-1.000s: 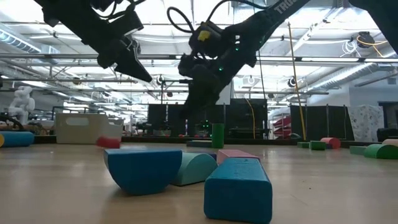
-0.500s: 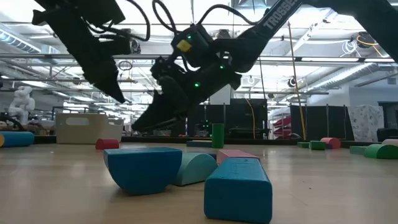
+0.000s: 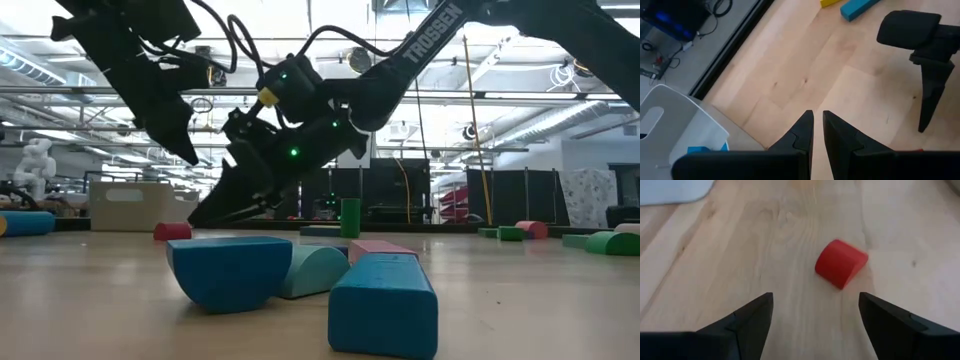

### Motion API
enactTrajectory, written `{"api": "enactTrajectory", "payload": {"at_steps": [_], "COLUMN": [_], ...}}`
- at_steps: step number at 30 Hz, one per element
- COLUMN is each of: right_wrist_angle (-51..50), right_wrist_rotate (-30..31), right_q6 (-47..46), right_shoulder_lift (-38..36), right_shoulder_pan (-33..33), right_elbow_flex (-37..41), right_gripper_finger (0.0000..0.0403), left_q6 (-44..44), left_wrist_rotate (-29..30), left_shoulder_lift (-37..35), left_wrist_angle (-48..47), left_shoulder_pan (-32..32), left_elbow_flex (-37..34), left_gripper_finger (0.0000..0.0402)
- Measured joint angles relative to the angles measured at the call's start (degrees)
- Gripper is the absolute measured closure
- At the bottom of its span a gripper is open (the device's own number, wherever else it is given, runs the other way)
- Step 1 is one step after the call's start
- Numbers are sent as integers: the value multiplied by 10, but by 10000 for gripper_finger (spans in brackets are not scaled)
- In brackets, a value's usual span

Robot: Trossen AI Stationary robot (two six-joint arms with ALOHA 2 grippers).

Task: Sort blocks by size
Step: Put the red half-circle block into the gray bin

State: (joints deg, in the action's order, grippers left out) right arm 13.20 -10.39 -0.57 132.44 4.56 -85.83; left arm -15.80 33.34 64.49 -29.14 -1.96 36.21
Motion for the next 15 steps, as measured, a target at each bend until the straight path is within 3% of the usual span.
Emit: {"api": "enactTrajectory", "payload": {"at_steps": [9,15], "right_wrist_angle": [20,-47], "right_wrist_rotate": [16,45], "right_q6": [6,2], "right_shoulder_lift": [18,57], "right_shoulder_pan": [-1,-1], "right_elbow_flex": [-3,-96], "right_gripper_finger": [133,131], "left_q6": [-3,-22], "left_wrist_rotate": [0,5], "left_shoulder_lift": [0,0], "left_wrist_angle": [6,5], "left_shoulder_pan": [0,1], "left_elbow_flex": [0,0], "left_gripper_finger": [357,357]}}
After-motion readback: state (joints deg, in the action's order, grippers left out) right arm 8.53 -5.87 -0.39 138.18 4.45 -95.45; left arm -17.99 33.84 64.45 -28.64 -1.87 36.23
